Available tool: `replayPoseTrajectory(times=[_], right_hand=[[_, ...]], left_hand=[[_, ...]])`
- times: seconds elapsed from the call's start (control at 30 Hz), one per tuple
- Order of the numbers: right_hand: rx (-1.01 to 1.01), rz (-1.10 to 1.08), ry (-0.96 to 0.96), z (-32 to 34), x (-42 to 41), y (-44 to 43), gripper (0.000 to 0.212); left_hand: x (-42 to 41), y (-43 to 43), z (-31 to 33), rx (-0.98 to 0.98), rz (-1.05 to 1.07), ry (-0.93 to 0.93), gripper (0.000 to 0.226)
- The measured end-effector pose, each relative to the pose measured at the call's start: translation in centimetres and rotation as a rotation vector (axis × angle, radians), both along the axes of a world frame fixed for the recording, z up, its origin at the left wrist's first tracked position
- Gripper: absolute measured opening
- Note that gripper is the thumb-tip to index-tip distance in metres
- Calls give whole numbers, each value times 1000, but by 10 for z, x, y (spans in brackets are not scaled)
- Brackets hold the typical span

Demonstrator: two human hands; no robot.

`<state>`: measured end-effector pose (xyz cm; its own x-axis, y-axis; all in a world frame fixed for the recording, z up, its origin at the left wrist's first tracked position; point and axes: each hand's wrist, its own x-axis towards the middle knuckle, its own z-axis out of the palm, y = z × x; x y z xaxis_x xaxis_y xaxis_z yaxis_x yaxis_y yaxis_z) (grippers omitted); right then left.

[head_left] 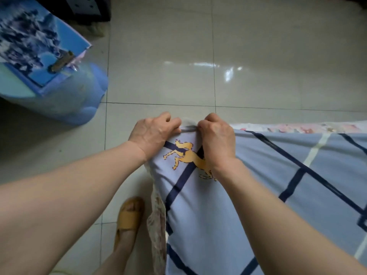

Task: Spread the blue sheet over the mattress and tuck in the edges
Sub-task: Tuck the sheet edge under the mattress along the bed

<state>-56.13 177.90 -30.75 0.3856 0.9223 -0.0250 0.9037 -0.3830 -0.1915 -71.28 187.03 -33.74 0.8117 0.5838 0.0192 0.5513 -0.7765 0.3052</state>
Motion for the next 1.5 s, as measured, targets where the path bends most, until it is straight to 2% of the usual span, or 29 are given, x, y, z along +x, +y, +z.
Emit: replayPoseTrajectory(times=[0.07,0.13,0.27,0.33,0.4,0.47,0.53,0.6,0.77,0.83,0.9,0.93,1.0,1.07,1.23,1.4,1.5], right_hand=[[10,10,-12,-5,1,0,14],[24,-18,-6,-11,1,-2,17],[31,-88,44,-18,-5,-7,22],[7,-112,95,-16,-8,-8,26],[13,-117,132,-10,-8,-9,33],[49,-139,166,1,-8,-14,41],[89,-172,204,10,-12,-22,50],[113,-262,231,23,-8,-39,55],[135,-493,261,40,17,-83,69],[130,-526,244,45,37,-97,72],[110,-565,247,55,68,-113,71],[100,-565,240,61,87,-120,69],[22,-526,226,68,117,-128,63],[-29,-498,186,72,154,-138,55],[-242,-304,71,53,217,-145,56],[-186,-491,91,45,217,-153,43],[-190,-590,161,43,219,-143,39]], left_hand=[[4,5,-9,-26,-44,44,23],[11,10,-11,-50,-139,167,17],[19,7,-8,-50,-192,387,20],[22,7,-5,-45,-207,319,13],[26,10,1,73,-315,232,11],[37,8,11,161,-420,101,24],[47,-4,23,147,-528,31,38],[66,-22,33,128,-623,45,43],[123,-64,58,113,-794,99,39],[149,-77,66,144,-799,119,42],[179,-89,75,122,-803,125,50],[195,-95,79,124,-804,141,61],[213,-98,85,118,-758,154,75],[237,-107,87,99,-674,113,80],[284,-123,54,-74,-577,176,50],[279,-131,47,53,-789,98,49],[280,-121,45,-72,-829,189,42]])
